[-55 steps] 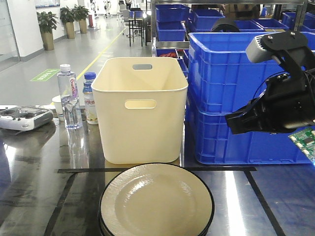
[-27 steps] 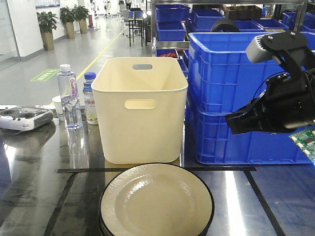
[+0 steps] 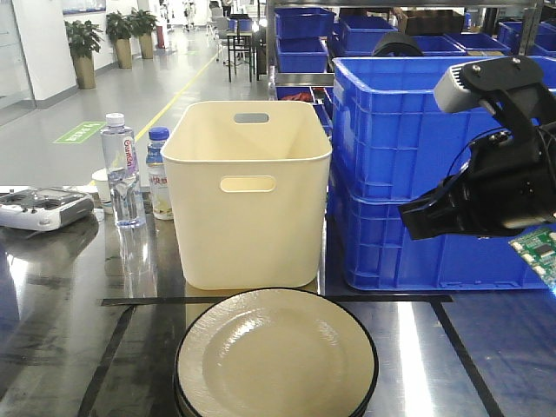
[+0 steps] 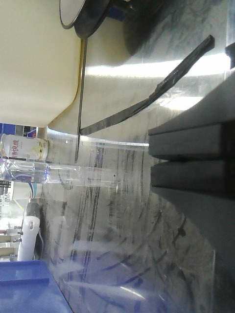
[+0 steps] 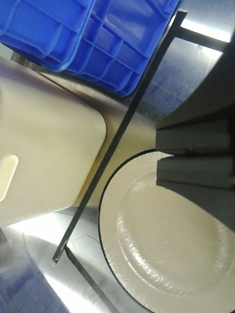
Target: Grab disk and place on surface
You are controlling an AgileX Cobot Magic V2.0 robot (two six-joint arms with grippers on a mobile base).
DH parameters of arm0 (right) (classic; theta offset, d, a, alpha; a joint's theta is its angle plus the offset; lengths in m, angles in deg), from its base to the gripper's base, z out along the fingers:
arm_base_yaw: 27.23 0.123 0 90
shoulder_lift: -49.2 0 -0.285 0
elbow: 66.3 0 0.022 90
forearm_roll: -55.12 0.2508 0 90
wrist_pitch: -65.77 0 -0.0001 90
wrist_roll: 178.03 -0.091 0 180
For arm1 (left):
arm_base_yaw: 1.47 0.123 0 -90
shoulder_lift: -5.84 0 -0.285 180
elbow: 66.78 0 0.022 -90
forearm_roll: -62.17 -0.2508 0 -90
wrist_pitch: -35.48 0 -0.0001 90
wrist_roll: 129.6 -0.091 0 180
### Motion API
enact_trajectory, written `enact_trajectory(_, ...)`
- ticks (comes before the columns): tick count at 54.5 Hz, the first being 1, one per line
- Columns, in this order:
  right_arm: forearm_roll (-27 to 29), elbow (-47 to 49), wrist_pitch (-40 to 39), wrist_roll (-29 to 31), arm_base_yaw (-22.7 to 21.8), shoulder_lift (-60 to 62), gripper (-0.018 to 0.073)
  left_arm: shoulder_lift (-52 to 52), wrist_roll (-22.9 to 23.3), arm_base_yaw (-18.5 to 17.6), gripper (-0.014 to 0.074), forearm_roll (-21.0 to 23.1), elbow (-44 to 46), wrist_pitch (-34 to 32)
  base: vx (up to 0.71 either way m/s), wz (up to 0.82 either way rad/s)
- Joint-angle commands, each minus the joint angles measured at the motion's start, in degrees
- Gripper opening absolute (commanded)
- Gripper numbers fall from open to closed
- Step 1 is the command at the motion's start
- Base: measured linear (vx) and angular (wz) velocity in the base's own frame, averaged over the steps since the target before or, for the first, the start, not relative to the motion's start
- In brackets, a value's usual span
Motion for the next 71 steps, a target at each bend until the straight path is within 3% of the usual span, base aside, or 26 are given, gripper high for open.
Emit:
enact_trajectory(1, -0.4, 0.8, -2.9, 0.3, -0.3, 2.2, -0.0010, -0.8, -0.1, -0.3, -0.0008, 0.2, 0.8, -4.5, 0.00, 0.00)
enact_trajectory(12, -5.3, -11.4, -11.9, -2.8, -1.6, 13.9, -0.0008, -0.8, -0.1, -0.3, -0.0008, 0.2, 0.8, -4.5, 0.00, 0.00)
enact_trajectory(18, -9.7, -22.1, -17.0, -6.2, -5.6, 24.5, -0.0008, -0.8, -0.1, -0.3, -0.0008, 0.2, 0.8, -4.5, 0.00, 0.00)
enact_trajectory(31, -19.9, -45.9, -19.6, -11.7, -13.9, 52.0, -0.0008, -0.8, -0.1, -0.3, -0.0008, 0.2, 0.8, -4.5, 0.00, 0.00)
enact_trajectory(46, -20.8, -72.9, -34.6, -15.3, -14.7, 74.0, -0.0008, -0.8, -0.1, -0.3, -0.0008, 0.2, 0.8, -4.5, 0.00, 0.00)
enact_trajectory(59, -21.2, -90.4, -50.7, -23.3, -17.8, 78.9, -0.0008, -0.8, -0.1, -0.3, -0.0008, 0.2, 0.8, -4.5, 0.00, 0.00)
enact_trajectory(62, -21.3, -89.3, -45.8, -24.0, -17.8, 78.9, -0.0008, -0.8, -0.1, -0.3, -0.0008, 0.2, 0.8, -4.5, 0.00, 0.00)
enact_trajectory(71, -21.3, -89.8, -44.3, -23.9, -17.8, 78.8, -0.0008, -0.8, -0.1, -0.3, -0.0008, 0.2, 0.8, -4.5, 0.00, 0.00)
